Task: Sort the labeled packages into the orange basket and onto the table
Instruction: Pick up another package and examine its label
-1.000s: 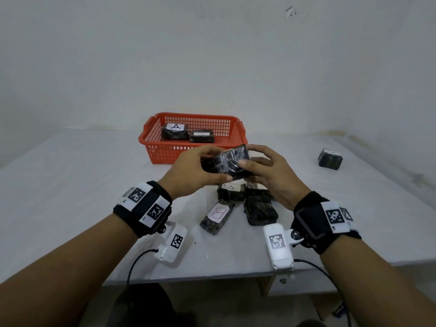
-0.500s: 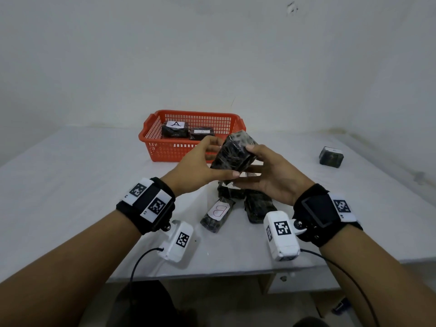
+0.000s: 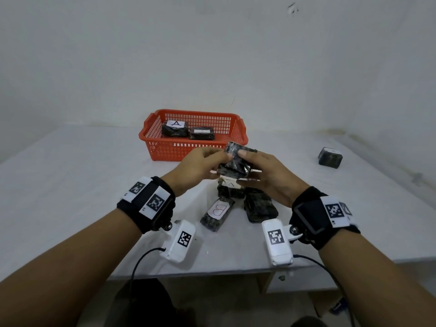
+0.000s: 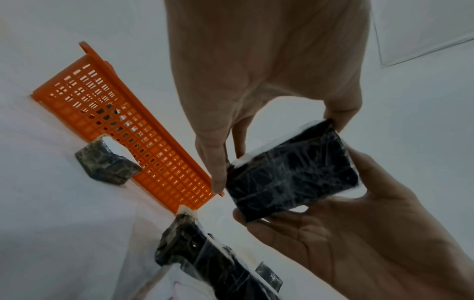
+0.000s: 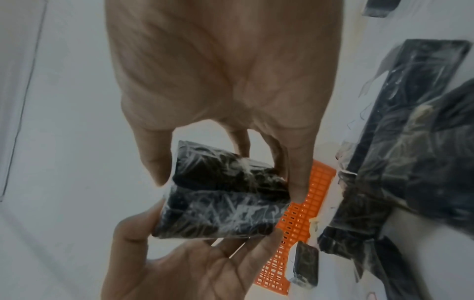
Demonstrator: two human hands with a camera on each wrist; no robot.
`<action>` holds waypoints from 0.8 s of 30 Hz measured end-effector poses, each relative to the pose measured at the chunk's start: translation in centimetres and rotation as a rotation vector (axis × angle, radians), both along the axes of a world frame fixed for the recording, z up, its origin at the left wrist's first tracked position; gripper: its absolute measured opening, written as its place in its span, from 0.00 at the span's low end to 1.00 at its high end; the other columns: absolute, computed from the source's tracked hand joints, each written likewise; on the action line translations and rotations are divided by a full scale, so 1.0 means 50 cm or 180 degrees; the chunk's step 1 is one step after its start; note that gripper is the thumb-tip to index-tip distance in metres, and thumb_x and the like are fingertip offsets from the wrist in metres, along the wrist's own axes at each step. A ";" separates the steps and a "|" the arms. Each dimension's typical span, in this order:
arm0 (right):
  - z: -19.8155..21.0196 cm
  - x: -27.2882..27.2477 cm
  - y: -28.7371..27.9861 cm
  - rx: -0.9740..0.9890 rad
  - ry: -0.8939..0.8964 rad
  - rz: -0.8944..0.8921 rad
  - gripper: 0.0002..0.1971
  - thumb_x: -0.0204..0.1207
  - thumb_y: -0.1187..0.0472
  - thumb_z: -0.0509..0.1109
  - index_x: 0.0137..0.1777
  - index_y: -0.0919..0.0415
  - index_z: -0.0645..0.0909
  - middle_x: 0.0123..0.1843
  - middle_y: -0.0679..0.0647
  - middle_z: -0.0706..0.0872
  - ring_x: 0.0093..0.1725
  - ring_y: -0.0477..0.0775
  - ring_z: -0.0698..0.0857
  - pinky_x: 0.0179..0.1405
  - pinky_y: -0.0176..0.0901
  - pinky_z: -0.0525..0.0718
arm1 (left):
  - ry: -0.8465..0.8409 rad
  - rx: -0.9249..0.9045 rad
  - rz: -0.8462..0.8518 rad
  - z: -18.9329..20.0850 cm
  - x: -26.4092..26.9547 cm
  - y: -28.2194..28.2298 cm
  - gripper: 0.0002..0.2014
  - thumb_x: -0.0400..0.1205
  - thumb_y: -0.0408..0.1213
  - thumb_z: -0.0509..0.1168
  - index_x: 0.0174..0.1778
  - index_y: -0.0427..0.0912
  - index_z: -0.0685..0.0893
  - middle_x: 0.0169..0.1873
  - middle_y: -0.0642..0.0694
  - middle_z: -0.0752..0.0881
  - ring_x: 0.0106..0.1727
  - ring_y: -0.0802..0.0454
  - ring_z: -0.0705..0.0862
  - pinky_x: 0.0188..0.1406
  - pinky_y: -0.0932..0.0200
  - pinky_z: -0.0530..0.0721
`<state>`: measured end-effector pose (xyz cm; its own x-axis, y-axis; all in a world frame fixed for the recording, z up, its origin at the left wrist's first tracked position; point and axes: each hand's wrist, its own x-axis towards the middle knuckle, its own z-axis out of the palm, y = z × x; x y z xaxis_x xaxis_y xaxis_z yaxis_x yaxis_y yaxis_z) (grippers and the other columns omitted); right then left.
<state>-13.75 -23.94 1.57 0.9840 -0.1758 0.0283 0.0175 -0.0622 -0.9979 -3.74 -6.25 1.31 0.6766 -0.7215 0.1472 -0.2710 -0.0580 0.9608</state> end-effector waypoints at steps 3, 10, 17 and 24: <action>-0.003 0.002 -0.003 -0.0006 -0.0068 -0.0149 0.20 0.84 0.49 0.72 0.68 0.61 0.86 0.62 0.58 0.93 0.61 0.60 0.92 0.69 0.58 0.87 | 0.0169 -0.0008 -0.0216 0.004 -0.006 0.002 0.23 0.82 0.56 0.71 0.65 0.42 0.88 0.60 0.40 0.93 0.64 0.41 0.91 0.71 0.47 0.86; -0.006 0.003 -0.011 -0.0074 -0.0077 0.0150 0.26 0.74 0.54 0.81 0.71 0.60 0.84 0.64 0.61 0.92 0.61 0.58 0.91 0.66 0.53 0.87 | 0.0253 -0.0120 -0.0037 0.000 0.003 -0.003 0.12 0.87 0.49 0.66 0.51 0.46 0.90 0.43 0.50 0.93 0.51 0.48 0.91 0.64 0.46 0.87; -0.006 0.002 -0.023 0.0017 -0.0124 0.0043 0.20 0.76 0.53 0.79 0.67 0.57 0.86 0.60 0.57 0.93 0.60 0.58 0.92 0.67 0.56 0.87 | 0.0289 -0.0128 -0.0198 -0.004 0.007 -0.003 0.22 0.76 0.51 0.74 0.63 0.46 0.88 0.59 0.44 0.93 0.62 0.48 0.91 0.68 0.48 0.87; -0.015 -0.003 -0.031 0.0201 -0.0164 0.0031 0.24 0.74 0.57 0.81 0.68 0.64 0.85 0.62 0.63 0.92 0.61 0.59 0.91 0.63 0.55 0.89 | 0.0346 -0.0141 -0.0394 -0.007 0.000 -0.001 0.18 0.80 0.46 0.72 0.64 0.44 0.89 0.58 0.47 0.93 0.62 0.51 0.91 0.70 0.47 0.85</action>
